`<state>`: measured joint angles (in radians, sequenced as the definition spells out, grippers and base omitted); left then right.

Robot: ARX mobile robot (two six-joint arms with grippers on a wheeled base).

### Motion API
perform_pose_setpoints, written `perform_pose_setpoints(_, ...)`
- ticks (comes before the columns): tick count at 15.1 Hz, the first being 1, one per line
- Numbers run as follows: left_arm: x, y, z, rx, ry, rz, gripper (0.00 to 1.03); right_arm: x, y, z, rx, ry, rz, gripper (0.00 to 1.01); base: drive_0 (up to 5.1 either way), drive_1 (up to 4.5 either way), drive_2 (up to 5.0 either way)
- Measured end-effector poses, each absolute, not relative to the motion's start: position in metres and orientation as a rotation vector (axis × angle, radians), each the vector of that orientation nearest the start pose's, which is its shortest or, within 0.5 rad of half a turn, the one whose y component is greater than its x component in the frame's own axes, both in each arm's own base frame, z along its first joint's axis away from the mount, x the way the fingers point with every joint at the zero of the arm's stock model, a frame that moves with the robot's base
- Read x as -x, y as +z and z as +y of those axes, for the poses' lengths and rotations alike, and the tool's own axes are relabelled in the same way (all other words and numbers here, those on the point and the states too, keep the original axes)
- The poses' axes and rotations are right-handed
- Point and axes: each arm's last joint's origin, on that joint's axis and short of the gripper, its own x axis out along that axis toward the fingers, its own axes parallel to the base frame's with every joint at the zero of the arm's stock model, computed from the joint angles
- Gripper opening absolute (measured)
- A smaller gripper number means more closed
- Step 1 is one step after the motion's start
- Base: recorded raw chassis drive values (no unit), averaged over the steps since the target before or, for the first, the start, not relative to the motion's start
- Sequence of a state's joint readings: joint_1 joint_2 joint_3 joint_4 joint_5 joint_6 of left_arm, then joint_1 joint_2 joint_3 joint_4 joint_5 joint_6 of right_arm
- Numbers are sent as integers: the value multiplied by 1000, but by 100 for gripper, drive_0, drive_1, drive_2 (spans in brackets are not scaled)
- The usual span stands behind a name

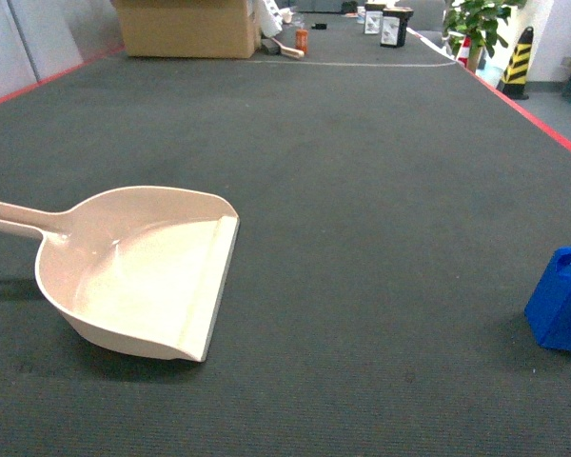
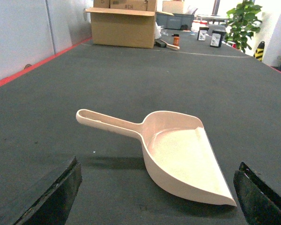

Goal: Place part in tray to right shelf

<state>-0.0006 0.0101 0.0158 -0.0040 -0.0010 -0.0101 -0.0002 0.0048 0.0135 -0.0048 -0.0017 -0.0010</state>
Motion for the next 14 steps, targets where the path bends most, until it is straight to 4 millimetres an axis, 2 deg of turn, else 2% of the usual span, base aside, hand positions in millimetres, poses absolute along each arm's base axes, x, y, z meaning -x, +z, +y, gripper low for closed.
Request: perform_pose_setpoints(14,-97,168,0,10,1,-2,98,-97,167,0,1,2,-4,98,0,0,0)
